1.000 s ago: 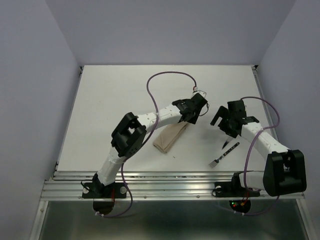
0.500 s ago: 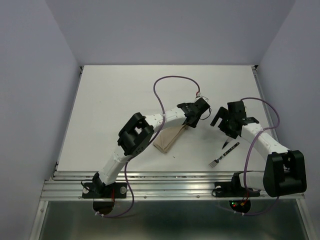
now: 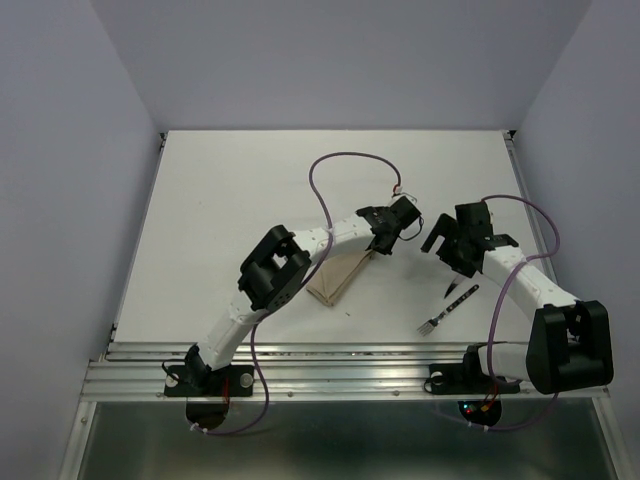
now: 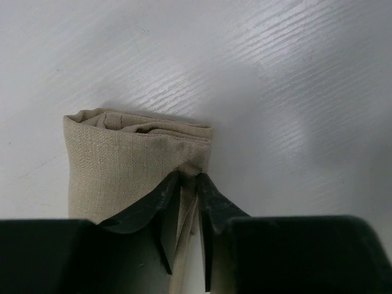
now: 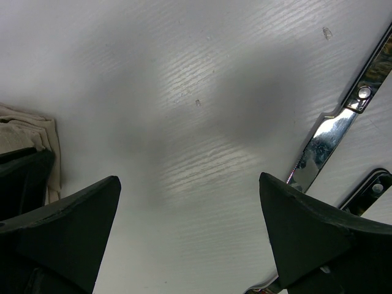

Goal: Fold the napkin into a case and place the utensils inside
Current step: Pick up the top corner of the smaller rectangle folded napkin from the center of the board.

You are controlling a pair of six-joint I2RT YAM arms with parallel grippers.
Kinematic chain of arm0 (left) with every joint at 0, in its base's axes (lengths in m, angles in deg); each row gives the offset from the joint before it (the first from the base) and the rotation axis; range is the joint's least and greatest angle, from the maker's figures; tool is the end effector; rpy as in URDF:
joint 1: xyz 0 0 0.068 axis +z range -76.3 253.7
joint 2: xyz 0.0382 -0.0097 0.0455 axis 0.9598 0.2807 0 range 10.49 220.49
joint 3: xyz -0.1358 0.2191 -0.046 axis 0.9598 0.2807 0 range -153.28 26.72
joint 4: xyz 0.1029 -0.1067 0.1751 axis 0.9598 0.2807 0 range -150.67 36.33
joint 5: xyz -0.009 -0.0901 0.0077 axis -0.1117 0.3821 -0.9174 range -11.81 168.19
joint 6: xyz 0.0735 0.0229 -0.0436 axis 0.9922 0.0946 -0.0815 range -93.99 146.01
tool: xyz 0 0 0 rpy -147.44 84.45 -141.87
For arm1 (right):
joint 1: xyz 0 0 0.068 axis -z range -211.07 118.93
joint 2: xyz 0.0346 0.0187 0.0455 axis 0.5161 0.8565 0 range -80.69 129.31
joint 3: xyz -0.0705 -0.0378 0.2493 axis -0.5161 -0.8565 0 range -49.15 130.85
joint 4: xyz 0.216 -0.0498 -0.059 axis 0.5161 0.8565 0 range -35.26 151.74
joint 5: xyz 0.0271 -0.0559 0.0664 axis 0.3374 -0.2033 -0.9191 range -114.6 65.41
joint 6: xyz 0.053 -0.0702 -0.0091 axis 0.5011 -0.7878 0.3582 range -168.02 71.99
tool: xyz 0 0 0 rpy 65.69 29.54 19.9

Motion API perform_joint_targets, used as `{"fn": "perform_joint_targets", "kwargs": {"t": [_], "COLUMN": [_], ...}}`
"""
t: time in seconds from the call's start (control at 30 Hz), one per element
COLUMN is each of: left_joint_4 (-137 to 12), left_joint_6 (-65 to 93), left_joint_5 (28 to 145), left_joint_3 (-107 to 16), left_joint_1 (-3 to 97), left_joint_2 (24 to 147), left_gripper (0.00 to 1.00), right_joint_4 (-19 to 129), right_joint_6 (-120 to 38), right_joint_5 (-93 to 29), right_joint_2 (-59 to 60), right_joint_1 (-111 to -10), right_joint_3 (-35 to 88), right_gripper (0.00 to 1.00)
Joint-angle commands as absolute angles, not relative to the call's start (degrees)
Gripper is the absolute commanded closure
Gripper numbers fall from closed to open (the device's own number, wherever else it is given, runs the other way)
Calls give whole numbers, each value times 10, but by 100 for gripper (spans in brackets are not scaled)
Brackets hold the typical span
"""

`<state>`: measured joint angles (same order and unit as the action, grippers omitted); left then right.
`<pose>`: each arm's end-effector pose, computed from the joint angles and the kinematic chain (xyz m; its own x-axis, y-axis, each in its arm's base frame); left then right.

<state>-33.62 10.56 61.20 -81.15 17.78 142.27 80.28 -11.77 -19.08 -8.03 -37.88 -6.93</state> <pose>0.2986 -0.4004 0.1556 -0.6030 0.4367 -0.6675 0.5481 0.8348 0.0511 0.2409 0.0211 0.1735 -0.7020 0.5088 -0.4983 0.4345 0.8604 0.2665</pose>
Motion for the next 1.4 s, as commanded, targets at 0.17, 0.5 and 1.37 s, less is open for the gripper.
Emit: {"fn": "perform_joint_targets", "kwargs": {"t": [0.17, 0.5, 1.37], "left_joint_4": [-326, -322, -386], "left_joint_6": [116, 118, 95], "left_joint_5": [594, 585, 680], "left_joint_3": [-842, -845, -751], "left_joint_1": [173, 173, 204], "left_joint_2": [1423, 1427, 1329], "left_gripper": [59, 78, 100], "right_joint_4": [795, 795, 803], "right_joint_6": [-115, -113, -135], "right_joint_5": [-188, -188, -241], "right_joint_2": [-98, -97, -108], "right_joint_1": [-376, -376, -376], "right_joint_3": [-70, -69, -40], "right_gripper": [0, 0, 0]}}
